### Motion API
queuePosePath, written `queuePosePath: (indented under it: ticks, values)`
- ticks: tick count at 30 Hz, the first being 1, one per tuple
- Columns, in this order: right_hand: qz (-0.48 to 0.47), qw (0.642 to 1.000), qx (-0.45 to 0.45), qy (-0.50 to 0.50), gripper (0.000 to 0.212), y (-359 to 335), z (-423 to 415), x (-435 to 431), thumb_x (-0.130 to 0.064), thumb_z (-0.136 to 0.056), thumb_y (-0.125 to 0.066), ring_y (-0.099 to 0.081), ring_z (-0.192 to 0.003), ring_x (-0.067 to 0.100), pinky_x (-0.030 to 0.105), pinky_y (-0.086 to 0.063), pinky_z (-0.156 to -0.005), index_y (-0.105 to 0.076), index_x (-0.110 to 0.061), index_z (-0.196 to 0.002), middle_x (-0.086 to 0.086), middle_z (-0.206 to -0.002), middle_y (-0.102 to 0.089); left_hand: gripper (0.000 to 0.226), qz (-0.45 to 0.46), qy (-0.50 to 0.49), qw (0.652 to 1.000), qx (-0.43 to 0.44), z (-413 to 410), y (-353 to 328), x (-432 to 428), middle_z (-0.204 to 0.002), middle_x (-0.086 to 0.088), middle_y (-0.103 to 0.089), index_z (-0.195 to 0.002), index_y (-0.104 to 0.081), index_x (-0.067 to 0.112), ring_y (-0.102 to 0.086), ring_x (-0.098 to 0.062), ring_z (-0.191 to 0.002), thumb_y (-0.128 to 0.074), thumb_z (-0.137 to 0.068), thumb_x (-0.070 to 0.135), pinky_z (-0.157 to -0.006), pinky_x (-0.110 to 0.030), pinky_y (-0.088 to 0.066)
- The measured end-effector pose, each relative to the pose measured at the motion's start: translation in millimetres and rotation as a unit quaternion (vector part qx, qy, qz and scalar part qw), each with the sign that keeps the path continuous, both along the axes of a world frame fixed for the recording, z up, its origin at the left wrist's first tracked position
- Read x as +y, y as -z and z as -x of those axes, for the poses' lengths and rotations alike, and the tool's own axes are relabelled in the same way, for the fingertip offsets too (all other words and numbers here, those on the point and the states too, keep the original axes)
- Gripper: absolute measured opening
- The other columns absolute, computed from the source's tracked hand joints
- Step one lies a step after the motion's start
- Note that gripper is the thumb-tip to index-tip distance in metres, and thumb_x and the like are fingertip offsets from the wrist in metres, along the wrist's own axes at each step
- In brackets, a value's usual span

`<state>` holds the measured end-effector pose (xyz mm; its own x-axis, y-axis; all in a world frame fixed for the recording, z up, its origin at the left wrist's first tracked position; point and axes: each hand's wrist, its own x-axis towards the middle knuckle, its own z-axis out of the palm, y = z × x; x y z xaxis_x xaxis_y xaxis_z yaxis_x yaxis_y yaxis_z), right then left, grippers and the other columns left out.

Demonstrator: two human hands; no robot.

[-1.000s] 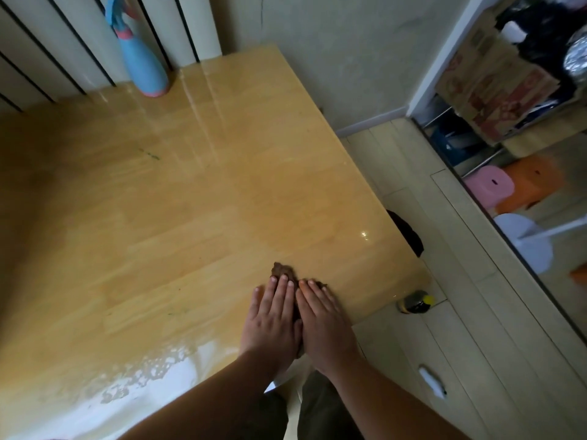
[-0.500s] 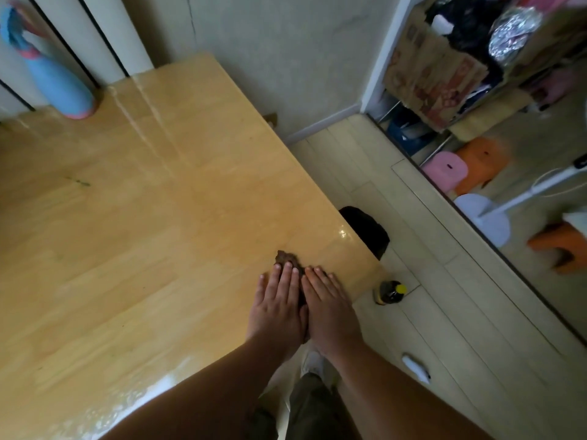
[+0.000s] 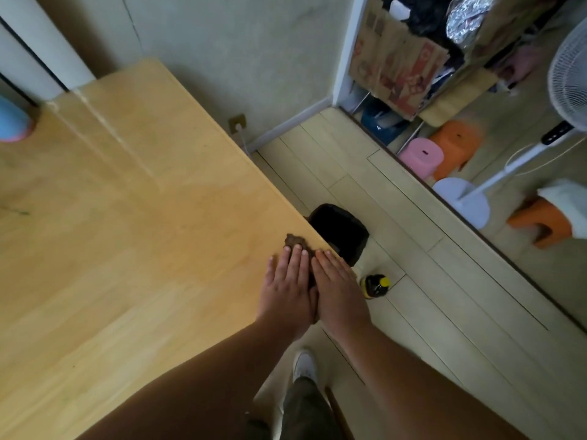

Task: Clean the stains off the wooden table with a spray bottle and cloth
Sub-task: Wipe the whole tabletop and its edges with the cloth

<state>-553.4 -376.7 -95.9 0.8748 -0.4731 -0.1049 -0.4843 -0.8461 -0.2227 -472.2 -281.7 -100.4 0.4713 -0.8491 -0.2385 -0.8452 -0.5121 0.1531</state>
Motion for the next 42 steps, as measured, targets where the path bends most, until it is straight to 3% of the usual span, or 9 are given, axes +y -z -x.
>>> queuePosePath:
  ticks: [4,9,12,15,17,23,28,34,42]
  values:
    - [0.009,1.000,-0.008,0.016,0.048,1,-2,-17,-0.021,-0.089,-0.040,-0.049,-0.130,0.026,0.043,-0.030,-0.111,-0.054,-0.005,-0.132,0.012,-0.136,-0.056,0.067,-0.008,0.001,1.000,0.005,-1,-6,-19,-0.162,-0.010,0.003,-0.152,0.000,0.009,0.004,-0.032,-0.151,0.002,-0.095,0.044,-0.121,-0.051,0.005]
    - [0.013,1.000,0.015,0.024,0.056,2,-7,-15,-0.021,-0.083,-0.070,-0.046,-0.133,0.028,0.043,-0.027,-0.112,-0.053,-0.005,-0.134,0.014,-0.138,-0.054,0.064,-0.015,0.000,1.000,0.017,-5,-5,-18,-0.156,-0.013,-0.032,-0.149,-0.035,0.006,-0.024,-0.032,-0.147,-0.024,-0.098,0.044,-0.117,-0.054,-0.013]
    - [0.014,0.999,0.039,0.026,0.058,1,-19,-12,-0.025,-0.087,-0.064,-0.040,-0.137,0.028,0.041,-0.026,-0.113,-0.048,-0.004,-0.138,0.014,-0.142,-0.050,0.064,-0.022,-0.012,0.999,0.029,-18,-7,-12,-0.156,-0.013,-0.031,-0.148,-0.035,0.006,-0.022,-0.031,-0.147,-0.021,-0.098,0.043,-0.116,-0.055,-0.013]
    - [0.025,0.998,0.058,0.017,0.056,0,-48,-10,-0.027,-0.088,-0.053,-0.039,-0.138,0.028,0.041,-0.025,-0.113,-0.047,-0.002,-0.138,0.016,-0.144,-0.047,0.072,-0.050,-0.025,0.998,0.012,-41,-10,-8,-0.161,-0.009,0.010,-0.155,0.002,0.010,0.015,-0.027,-0.149,0.008,-0.092,0.045,-0.119,-0.053,0.011]
    - [0.017,0.998,0.057,0.016,0.057,-1,-72,-8,-0.026,-0.090,-0.046,-0.032,-0.142,0.028,0.041,-0.018,-0.115,-0.042,-0.001,-0.141,0.017,-0.149,-0.040,0.076,-0.056,-0.042,0.997,0.020,-62,-13,-6,-0.158,-0.004,0.025,-0.153,0.017,0.013,0.027,-0.023,-0.146,0.021,-0.084,0.044,-0.117,-0.050,0.020]
    - [-0.024,0.998,0.045,-0.021,0.061,-8,-149,-15,-0.025,-0.100,-0.028,0.008,-0.149,0.023,0.036,0.010,-0.119,-0.005,-0.004,-0.153,0.013,-0.161,0.002,0.073,-0.051,-0.085,0.995,-0.025,-129,-10,-10,-0.163,-0.003,0.016,-0.154,0.013,0.013,0.022,-0.019,-0.148,0.016,-0.088,0.045,-0.117,-0.049,0.019]
    - [-0.017,0.998,0.032,-0.052,0.060,-6,-192,-25,-0.025,-0.102,-0.027,0.009,-0.148,0.021,0.035,0.008,-0.120,-0.003,-0.006,-0.153,0.011,-0.162,0.004,0.063,-0.050,-0.098,0.993,-0.039,-173,-11,-17,-0.164,-0.003,0.011,-0.155,0.009,0.013,0.016,-0.020,-0.150,-0.004,-0.102,0.044,-0.119,-0.048,0.015]
    - [-0.021,0.997,0.013,-0.073,0.062,0,-233,-32,-0.026,-0.101,-0.034,0.006,-0.149,0.021,0.036,0.002,-0.121,-0.008,-0.006,-0.153,0.011,-0.162,0.001,0.061,-0.059,-0.108,0.990,-0.061,-205,-8,-22,-0.164,-0.003,0.010,-0.155,0.010,0.013,0.015,-0.019,-0.151,-0.005,-0.103,0.041,-0.120,-0.045,0.014]
    - [-0.011,0.992,0.077,-0.096,0.062,-9,-204,-19,-0.025,-0.102,-0.027,0.013,-0.148,0.020,0.036,0.006,-0.121,0.006,-0.009,-0.153,0.008,-0.161,0.010,0.062,-0.078,-0.101,0.990,-0.055,-174,-18,-9,-0.164,-0.008,0.014,-0.154,0.013,0.010,0.018,-0.023,-0.150,-0.006,-0.103,0.040,-0.120,-0.046,0.014]
